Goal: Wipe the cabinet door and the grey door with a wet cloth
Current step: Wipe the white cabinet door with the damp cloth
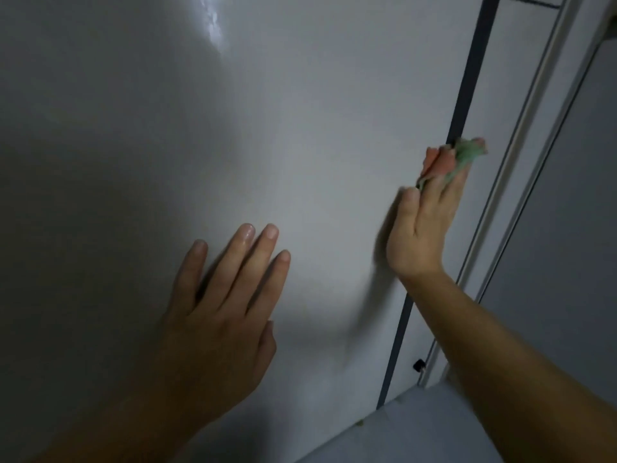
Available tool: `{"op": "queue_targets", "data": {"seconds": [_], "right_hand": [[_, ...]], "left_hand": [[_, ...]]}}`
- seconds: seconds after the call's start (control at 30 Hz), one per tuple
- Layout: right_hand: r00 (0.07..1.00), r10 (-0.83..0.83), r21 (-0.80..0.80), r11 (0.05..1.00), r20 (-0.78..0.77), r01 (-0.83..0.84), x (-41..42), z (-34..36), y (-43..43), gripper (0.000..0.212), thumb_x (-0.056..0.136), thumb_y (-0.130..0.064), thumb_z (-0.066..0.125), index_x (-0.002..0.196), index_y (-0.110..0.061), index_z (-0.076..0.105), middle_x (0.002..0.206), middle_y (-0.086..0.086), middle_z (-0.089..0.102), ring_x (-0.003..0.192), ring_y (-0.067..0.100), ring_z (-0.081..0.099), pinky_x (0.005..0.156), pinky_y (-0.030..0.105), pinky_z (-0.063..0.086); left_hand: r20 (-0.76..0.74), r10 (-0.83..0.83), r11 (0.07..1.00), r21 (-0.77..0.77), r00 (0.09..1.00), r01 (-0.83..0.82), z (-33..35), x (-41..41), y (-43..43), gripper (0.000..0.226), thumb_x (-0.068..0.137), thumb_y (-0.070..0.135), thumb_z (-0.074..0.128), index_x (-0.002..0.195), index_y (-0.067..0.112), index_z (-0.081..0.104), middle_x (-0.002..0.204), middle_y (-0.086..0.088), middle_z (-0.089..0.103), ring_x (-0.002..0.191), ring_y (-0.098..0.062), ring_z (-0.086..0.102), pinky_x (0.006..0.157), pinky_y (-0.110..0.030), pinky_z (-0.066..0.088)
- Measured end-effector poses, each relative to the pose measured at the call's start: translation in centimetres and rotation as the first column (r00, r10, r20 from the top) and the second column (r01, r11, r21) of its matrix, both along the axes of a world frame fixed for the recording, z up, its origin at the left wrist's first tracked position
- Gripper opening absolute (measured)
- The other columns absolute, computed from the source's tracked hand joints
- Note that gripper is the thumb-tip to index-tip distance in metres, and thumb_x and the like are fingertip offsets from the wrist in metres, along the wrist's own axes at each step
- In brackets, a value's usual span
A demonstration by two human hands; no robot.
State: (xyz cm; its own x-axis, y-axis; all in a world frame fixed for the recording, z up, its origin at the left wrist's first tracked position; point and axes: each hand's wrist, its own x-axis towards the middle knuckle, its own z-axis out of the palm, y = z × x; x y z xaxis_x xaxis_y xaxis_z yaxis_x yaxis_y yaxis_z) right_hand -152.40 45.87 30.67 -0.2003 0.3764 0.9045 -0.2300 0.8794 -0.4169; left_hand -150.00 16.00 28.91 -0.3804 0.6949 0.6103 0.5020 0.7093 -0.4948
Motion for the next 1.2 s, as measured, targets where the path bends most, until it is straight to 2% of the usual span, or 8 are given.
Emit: {"op": "queue_targets", "data": {"seconds": [0.07,0.27,0.5,0.73,0.87,0.97,1.1,1.2], "right_hand": [[0.999,-0.016,0.032,0.999,0.037,0.014,-0.2,-2.5,-2.3,0.067,0.105,-0.032,0.029,0.156,0.004,0.006,0.163,0.034,0.001,0.153,0.05,0.003,0.121,0.067,0.01],[0.915,-0.115,0.541,0.832,0.387,-0.124,3.1,-15.7,-8.1,0.061,0.105,-0.051,0.03,0.153,-0.013,0.027,0.159,0.017,0.023,0.155,0.036,-0.007,0.126,0.049,-0.003],[0.978,-0.012,-0.091,0.995,0.21,0.031,1.3,-13.4,-6.3,0.073,0.106,-0.044,0.026,0.157,0.003,0.004,0.163,0.036,-0.001,0.153,0.049,-0.002,0.122,0.066,0.008],[0.885,-0.071,0.459,0.872,0.461,-0.169,3.8,-20.3,-9.9,0.061,0.103,-0.049,0.037,0.15,-0.011,0.033,0.152,0.027,0.042,0.151,0.042,0.008,0.127,0.051,0.001],[0.91,-0.07,0.089,0.995,0.408,0.037,2.9,-19.1,-6.1,0.071,0.104,-0.044,0.034,0.157,-0.002,0.015,0.162,0.033,0.011,0.153,0.045,0.003,0.126,0.058,0.007],[0.956,0.001,-0.172,0.984,0.292,0.051,2.0,-18.2,-7.1,0.073,0.103,-0.035,0.036,0.156,0.007,0.009,0.162,0.037,-0.001,0.153,0.05,0.0,0.12,0.067,0.012],[0.901,0.02,0.158,0.983,0.434,-0.098,3.2,-22.4,-13.7,0.074,0.103,-0.05,0.032,0.16,-0.009,0.011,0.164,0.028,0.014,0.152,0.051,0.002,0.124,0.06,0.002],[0.834,0.013,0.206,0.967,0.552,-0.151,4.7,-27.0,-15.4,0.074,0.101,-0.052,0.039,0.16,-0.015,0.013,0.161,0.024,0.028,0.15,0.05,0.019,0.126,0.055,0.005]], "left_hand": [[-0.003,0.001,1.0,0.001,1.0,-0.001,-0.5,-0.1,0.1,0.077,0.085,0.035,0.052,0.156,0.009,0.038,0.17,-0.015,0.017,0.157,-0.034,0.017,0.124,-0.06,0.007],[0.035,0.004,1.0,-0.019,0.999,-0.003,-3.4,0.7,-0.2,0.078,0.082,0.032,0.056,0.154,0.007,0.041,0.169,-0.016,0.018,0.157,-0.035,0.017,0.124,-0.061,0.007],[0.041,0.001,1.0,-0.004,0.999,-0.001,-4.9,0.9,0.4,0.08,0.081,0.029,0.056,0.155,0.006,0.038,0.169,-0.015,0.017,0.157,-0.035,0.013,0.124,-0.061,0.004],[0.032,-0.002,0.998,-0.062,0.999,0.004,-5.5,0.8,-0.2,0.078,0.083,0.029,0.056,0.155,0.006,0.038,0.169,-0.016,0.02,0.156,-0.036,0.017,0.125,-0.061,0.007],[0.048,-0.032,0.998,-0.051,0.998,0.034,-6.5,1.2,-0.5,0.08,0.077,0.026,0.061,0.153,0.005,0.043,0.168,-0.015,0.024,0.155,-0.034,0.022,0.124,-0.061,0.012],[0.059,-0.04,0.998,-0.051,0.997,0.043,-7.3,1.3,-0.7,0.08,0.076,0.023,0.062,0.152,0.004,0.043,0.167,-0.015,0.024,0.156,-0.034,0.022,0.124,-0.061,0.011],[0.073,-0.027,0.996,-0.088,0.997,0.033,-8.4,1.2,-1.2,0.076,0.081,0.023,0.057,0.153,0.003,0.041,0.168,-0.018,0.022,0.156,-0.037,0.019,0.124,-0.063,0.011],[0.076,-0.034,0.992,-0.121,0.997,0.043,-9.5,1.3,-1.4,0.075,0.083,0.025,0.056,0.152,0.002,0.041,0.167,-0.021,0.023,0.155,-0.04,0.019,0.123,-0.064,0.012]]}}
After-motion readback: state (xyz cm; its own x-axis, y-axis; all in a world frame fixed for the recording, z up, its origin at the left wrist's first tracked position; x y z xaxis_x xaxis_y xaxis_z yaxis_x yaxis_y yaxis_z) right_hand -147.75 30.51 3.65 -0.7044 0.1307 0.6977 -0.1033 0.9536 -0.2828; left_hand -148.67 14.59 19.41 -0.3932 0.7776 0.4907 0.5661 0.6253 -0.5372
